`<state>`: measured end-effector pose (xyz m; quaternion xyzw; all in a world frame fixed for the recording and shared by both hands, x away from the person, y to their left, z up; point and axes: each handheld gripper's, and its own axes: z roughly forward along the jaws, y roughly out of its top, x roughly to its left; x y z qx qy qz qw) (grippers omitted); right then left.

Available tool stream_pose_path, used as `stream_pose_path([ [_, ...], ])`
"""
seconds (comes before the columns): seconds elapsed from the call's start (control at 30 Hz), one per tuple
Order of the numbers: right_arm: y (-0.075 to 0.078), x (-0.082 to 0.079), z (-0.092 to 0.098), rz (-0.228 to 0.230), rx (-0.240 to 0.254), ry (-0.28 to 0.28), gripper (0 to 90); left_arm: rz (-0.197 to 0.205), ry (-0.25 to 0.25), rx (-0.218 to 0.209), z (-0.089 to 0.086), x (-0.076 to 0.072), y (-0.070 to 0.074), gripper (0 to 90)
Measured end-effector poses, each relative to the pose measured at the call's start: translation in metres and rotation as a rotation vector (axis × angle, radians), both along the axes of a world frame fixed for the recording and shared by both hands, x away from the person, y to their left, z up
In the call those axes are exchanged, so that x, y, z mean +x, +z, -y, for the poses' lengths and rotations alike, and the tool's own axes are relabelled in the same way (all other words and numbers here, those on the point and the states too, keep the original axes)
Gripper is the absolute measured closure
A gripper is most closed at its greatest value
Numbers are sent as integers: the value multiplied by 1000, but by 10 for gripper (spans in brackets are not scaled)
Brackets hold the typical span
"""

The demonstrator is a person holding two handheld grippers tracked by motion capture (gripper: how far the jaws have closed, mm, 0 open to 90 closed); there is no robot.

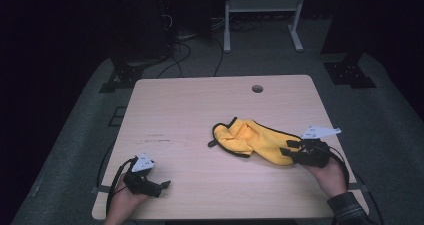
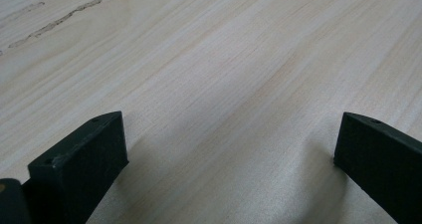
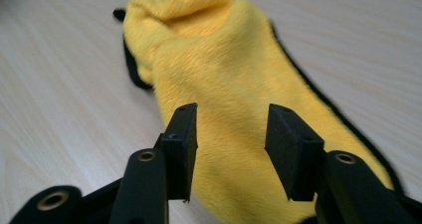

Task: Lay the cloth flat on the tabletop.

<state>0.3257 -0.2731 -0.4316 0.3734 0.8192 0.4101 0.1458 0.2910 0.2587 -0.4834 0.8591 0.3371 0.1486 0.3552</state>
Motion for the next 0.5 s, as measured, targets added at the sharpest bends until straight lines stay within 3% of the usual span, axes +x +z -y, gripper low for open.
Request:
stream_pose_path([
  [0.23,-15,0,-29,-21,-73,59,454,-1,4,-1,1,0,0,0],
  [0.37,-24,2,-47,4,-160,80,439,1,8,-2,2,0,0,0],
  [0.43,-29,5,-54,19,-219,76,501,-5,-1,-2,6,1,1,0],
  [0.47,-32,6,-57,32,-257,60,580,-3,-4,-5,7,1,2,0],
  [0.5,-32,7,-57,33,-265,52,653,11,-10,-4,10,0,4,0],
])
